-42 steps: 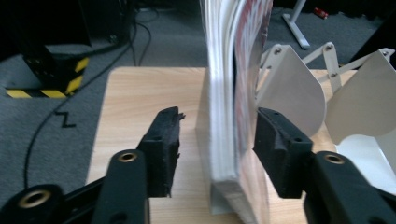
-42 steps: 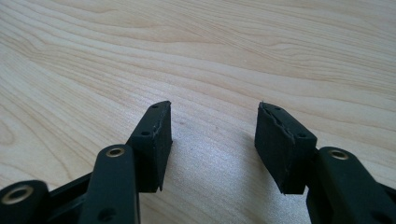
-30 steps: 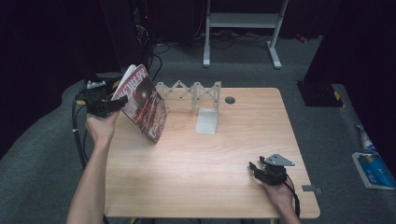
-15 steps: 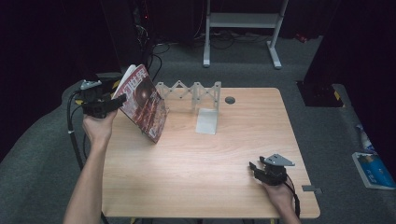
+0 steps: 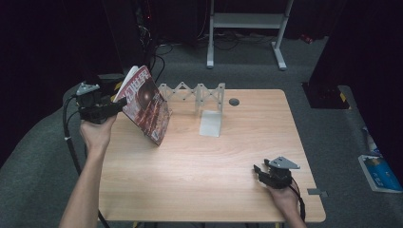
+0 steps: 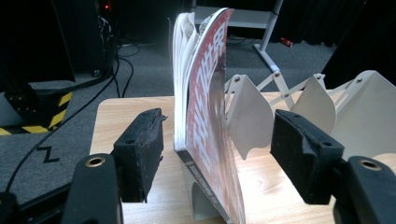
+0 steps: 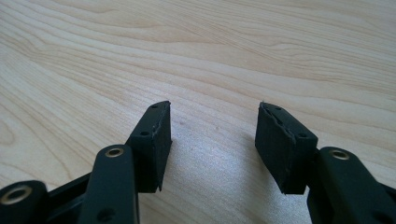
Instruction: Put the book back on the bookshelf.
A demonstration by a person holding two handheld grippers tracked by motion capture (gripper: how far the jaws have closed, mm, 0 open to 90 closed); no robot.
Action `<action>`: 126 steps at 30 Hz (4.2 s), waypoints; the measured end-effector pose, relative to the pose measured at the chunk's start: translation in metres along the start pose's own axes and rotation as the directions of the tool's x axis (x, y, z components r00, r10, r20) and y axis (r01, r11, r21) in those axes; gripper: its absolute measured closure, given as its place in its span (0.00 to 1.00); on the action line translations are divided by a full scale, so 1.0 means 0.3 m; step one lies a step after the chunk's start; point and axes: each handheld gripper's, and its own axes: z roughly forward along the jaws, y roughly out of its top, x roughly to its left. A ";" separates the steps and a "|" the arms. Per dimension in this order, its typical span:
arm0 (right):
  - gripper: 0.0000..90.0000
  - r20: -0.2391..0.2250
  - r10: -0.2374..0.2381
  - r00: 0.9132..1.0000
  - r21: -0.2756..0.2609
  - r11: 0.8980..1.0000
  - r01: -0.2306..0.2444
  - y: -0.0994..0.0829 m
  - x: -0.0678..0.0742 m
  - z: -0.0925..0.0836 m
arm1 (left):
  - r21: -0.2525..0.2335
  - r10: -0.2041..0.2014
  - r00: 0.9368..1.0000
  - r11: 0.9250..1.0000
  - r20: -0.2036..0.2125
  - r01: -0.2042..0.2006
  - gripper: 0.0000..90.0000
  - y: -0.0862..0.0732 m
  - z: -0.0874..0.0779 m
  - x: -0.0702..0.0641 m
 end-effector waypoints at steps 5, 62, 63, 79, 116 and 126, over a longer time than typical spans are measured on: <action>0.51 0.000 0.001 1.000 0.000 1.000 -0.001 0.000 0.000 0.000 | -0.011 -0.001 1.000 1.000 0.008 0.001 0.38 -0.012 -0.015 -0.001; 0.51 -0.001 0.001 1.000 0.001 1.000 -0.001 0.000 0.001 0.000 | -0.054 0.065 0.989 0.997 0.132 -0.058 0.39 -0.175 -0.088 -0.146; 0.51 -0.001 0.001 1.000 0.001 1.000 -0.001 0.000 0.001 0.000 | -0.054 0.065 0.989 0.997 0.132 -0.058 0.39 -0.175 -0.088 -0.146; 0.50 -0.001 -0.003 1.000 0.000 1.000 0.003 -0.001 0.001 -0.001 | -0.040 0.059 0.984 0.998 0.170 -0.053 0.39 -0.220 -0.071 -0.178; 0.50 -0.001 -0.003 1.000 0.000 1.000 0.003 -0.001 0.001 -0.001 | 0.006 0.037 0.978 0.999 0.205 -0.039 0.39 -0.326 -0.015 -0.213; 0.50 0.000 -0.004 1.000 -0.001 1.000 0.004 -0.001 0.001 0.000 | 0.022 0.031 0.975 0.999 0.219 -0.037 0.39 -0.355 0.004 -0.220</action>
